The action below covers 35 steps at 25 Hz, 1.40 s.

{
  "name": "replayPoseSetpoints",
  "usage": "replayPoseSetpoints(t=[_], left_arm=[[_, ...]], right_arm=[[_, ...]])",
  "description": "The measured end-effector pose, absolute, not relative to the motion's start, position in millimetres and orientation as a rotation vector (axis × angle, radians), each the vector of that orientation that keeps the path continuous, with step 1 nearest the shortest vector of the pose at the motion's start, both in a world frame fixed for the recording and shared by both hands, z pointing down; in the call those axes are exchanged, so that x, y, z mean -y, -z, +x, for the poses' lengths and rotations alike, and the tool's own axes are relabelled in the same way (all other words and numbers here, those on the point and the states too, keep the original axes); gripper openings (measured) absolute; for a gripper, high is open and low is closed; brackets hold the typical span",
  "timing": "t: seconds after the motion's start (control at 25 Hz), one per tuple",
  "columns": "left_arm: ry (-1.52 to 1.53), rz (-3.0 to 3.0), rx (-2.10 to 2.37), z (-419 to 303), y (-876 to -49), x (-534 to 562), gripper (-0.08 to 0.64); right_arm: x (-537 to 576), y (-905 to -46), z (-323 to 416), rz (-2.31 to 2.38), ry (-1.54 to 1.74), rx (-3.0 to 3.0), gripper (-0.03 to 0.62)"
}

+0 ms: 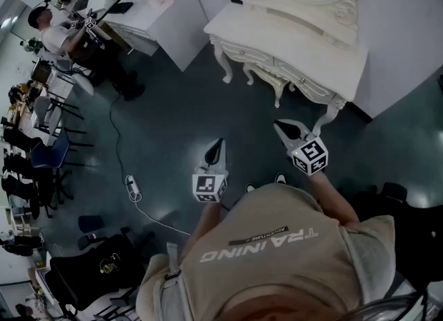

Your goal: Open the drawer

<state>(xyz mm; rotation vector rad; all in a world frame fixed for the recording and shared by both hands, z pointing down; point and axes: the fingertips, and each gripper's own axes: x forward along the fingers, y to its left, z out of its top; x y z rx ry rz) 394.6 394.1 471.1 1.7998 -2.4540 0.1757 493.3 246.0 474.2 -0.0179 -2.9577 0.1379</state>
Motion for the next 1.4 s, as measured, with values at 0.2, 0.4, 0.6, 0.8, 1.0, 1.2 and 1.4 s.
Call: replayPoseSetpoints(t=[0.2,0.4,0.6,0.8,1.0,1.2,1.4], left_arm=[[-0.182,1.813,2.433,376,-479,-398,0.008],[-0.175,1.853,2.394,362,-490,-402,0.008],[-0.140,1.858,2.324,348,-509,-409,0.008],[-0.117,1.843,2.246,334,-536,-402,0.008],[-0.131,1.846,2.215,318,-550,-380,0.008],[-0.192,1.822,2.222,278,-544,-338,0.008],[-0.206,1.760,2.245,240,-535,-292,0.008]], right_arm=[[-250,-486,478,0.008,-0.139,2.940,0.003],[-252,-488,466,0.079,-0.142,2.930,0.003],[-256,-496,452,0.157,-0.126,2.893,0.003],[-251,-522,449,0.230,-0.182,2.828,0.003],[-231,-539,436,0.236,-0.210,2.788,0.003],[-191,-547,388,0.190,-0.249,2.816,0.003],[-142,-550,338,0.124,-0.267,2.854,0.003]])
